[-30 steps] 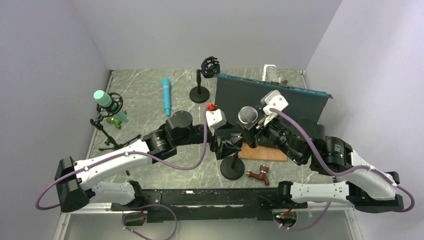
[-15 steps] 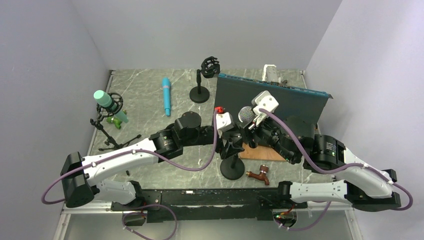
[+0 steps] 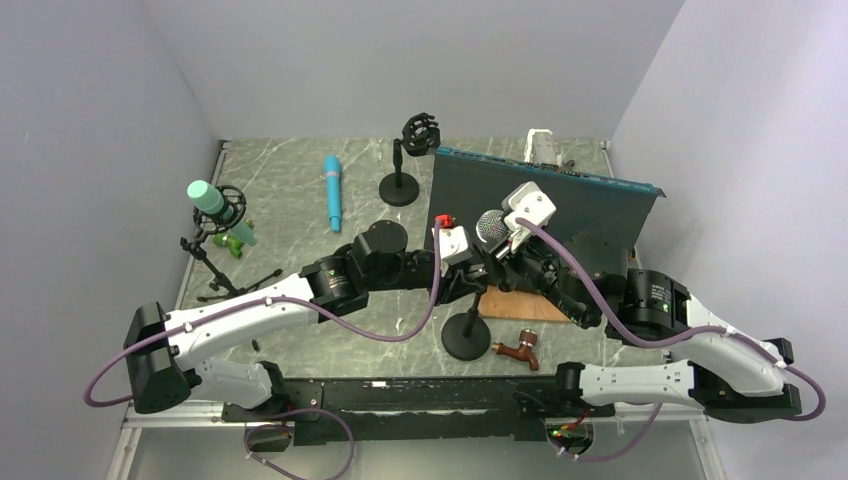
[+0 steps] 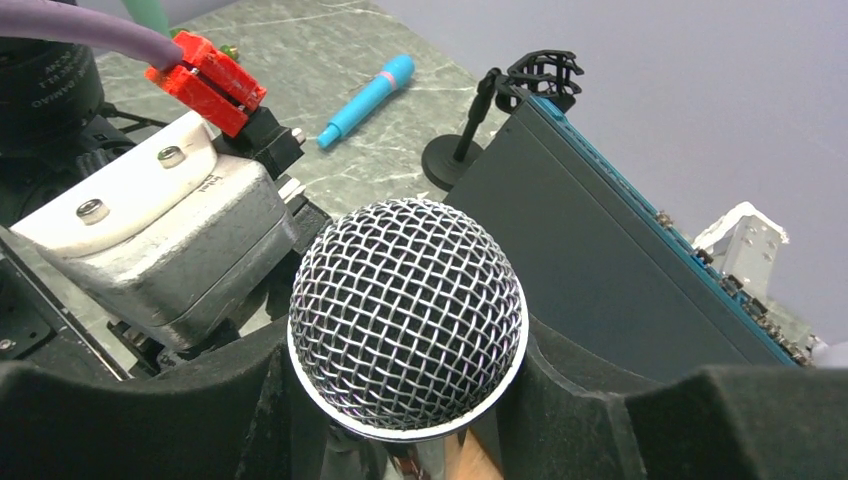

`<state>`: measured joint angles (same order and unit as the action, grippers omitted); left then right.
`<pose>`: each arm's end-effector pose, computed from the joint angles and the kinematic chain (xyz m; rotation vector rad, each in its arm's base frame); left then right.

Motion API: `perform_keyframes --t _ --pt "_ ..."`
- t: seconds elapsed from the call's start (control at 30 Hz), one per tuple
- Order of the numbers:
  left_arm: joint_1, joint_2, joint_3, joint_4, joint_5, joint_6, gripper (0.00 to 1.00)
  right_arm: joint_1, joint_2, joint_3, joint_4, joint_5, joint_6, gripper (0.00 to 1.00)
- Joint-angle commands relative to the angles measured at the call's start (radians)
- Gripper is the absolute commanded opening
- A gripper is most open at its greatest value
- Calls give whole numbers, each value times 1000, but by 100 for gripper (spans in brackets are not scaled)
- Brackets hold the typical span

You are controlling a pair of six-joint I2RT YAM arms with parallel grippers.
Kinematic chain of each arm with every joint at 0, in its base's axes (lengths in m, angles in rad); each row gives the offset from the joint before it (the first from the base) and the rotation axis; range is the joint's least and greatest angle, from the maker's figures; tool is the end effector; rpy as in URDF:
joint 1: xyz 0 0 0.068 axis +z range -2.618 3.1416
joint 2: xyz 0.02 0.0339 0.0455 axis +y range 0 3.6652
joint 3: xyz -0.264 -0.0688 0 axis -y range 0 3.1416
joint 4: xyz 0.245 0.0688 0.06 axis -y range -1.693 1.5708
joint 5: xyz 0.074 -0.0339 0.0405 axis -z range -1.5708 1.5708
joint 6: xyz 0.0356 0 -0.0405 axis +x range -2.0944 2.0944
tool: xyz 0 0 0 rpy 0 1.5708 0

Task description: Remove the microphone from the stand

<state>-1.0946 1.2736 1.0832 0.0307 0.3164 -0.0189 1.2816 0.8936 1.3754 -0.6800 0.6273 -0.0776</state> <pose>0.1282 -0.2727 0.3613 1.1535 1.4473 -1.0738 0.0613 0.1327 0.4657 -0.7103 1.5909 0.3309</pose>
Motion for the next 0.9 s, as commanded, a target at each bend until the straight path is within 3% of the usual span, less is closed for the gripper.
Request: perform_keyframes --t 0.0,0.33,0.67,0.87 --pt "-5 -16 20 -15 3 7 0 2 -6 43 50 76 -38 0" --pt "-5 -91 -10 -59 -165 40 0 4 -95 53 104 156 -68 0" --pt "-2 -222 -13 -149 -499 49 0 3 -138 6 158 164 -64 0" --pt "11 -276 -98 -115 -531 -26 0 4 -120 -2 171 149 -62 0"
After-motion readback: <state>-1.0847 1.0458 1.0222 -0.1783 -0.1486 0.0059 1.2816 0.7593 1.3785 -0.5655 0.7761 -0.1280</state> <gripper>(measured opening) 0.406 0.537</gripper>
